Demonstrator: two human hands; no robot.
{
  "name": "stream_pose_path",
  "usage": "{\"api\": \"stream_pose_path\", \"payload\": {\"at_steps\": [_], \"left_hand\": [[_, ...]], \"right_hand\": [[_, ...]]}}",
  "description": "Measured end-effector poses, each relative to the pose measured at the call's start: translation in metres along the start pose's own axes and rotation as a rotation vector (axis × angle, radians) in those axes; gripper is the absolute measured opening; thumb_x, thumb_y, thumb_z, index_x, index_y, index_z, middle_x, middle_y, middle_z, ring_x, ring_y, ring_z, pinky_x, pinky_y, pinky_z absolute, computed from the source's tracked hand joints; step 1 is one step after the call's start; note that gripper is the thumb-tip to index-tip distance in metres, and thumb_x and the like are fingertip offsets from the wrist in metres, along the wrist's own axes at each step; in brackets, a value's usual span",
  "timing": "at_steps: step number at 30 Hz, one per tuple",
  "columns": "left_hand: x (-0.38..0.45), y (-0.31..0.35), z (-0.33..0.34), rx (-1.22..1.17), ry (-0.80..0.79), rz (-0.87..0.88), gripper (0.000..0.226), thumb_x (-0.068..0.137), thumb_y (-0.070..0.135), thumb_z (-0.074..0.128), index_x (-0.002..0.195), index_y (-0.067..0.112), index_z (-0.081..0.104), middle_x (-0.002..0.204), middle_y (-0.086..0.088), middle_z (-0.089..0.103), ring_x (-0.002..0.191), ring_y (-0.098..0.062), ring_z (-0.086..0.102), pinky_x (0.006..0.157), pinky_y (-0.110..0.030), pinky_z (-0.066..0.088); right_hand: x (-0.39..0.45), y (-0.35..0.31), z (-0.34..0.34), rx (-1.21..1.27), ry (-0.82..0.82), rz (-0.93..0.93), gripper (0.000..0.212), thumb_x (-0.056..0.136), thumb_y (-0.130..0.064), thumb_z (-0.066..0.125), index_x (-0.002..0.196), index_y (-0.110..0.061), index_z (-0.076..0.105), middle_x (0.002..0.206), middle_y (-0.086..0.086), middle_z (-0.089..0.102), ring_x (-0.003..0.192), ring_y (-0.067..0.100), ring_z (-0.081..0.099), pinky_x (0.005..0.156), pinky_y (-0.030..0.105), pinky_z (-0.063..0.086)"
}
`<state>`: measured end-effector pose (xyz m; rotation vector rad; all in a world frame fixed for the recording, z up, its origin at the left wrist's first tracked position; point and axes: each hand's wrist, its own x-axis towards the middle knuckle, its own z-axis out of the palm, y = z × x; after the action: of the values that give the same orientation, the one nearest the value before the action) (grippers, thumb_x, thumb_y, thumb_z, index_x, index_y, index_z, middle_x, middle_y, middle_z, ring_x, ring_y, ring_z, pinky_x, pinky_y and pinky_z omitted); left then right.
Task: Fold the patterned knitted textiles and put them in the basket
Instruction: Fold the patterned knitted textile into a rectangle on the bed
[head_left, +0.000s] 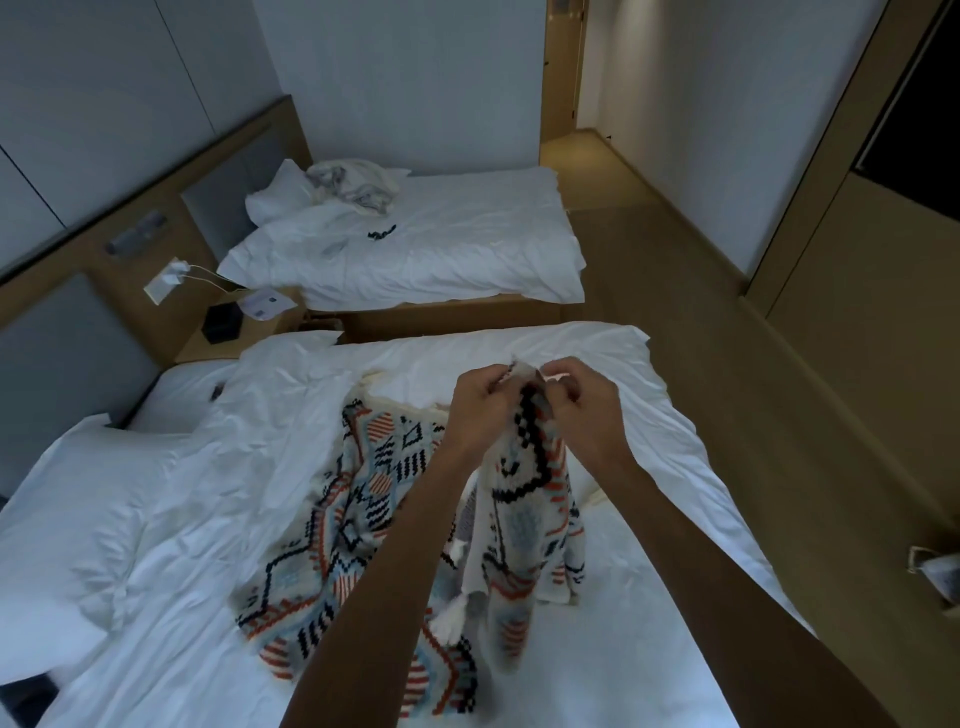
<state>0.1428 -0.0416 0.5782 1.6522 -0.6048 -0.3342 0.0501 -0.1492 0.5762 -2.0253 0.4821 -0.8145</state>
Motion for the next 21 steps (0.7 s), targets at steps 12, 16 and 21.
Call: {"api": "stream_pose_path", "payload": {"at_steps": [12,16,21], "left_hand": [[-0.005,-0.010,0.000,0.190,-0.187,-0.007,0.024,0.085,0.011,0.072,0.107,0.011,0.063,0.074,-0.001,0.065,0.065,-0.011,0.060,0.062,-0.022,0.046],[-0.011,-0.035,-0.004,0.491,-0.436,-0.170,0.042,0.086,0.040,0.070,0.093,-0.001,0.071,0.087,-0.015,0.073,0.077,-0.027,0.070,0.061,-0.034,0.051],[-0.012,-0.044,0.002,0.530,-0.390,-0.065,0.034,0.081,0.033,0.077,0.066,0.006,0.061,0.061,-0.005,0.060,0.054,-0.017,0.057,0.051,-0.026,0.038]], "right_hand": [[-0.008,0.002,-0.004,0.058,0.062,-0.078,0.017,0.096,-0.011,0.057,0.080,-0.010,0.063,0.074,-0.002,0.064,0.070,0.004,0.059,0.066,0.015,0.044],[0.002,-0.010,-0.020,-0.006,0.212,-0.068,0.014,0.099,-0.014,0.053,0.094,-0.010,0.065,0.080,-0.005,0.062,0.071,-0.004,0.053,0.067,0.004,0.037],[0.007,0.000,-0.030,-0.043,0.350,-0.023,0.016,0.100,-0.016,0.050,0.096,-0.009,0.063,0.075,-0.013,0.056,0.070,-0.009,0.053,0.065,0.011,0.037]]}}
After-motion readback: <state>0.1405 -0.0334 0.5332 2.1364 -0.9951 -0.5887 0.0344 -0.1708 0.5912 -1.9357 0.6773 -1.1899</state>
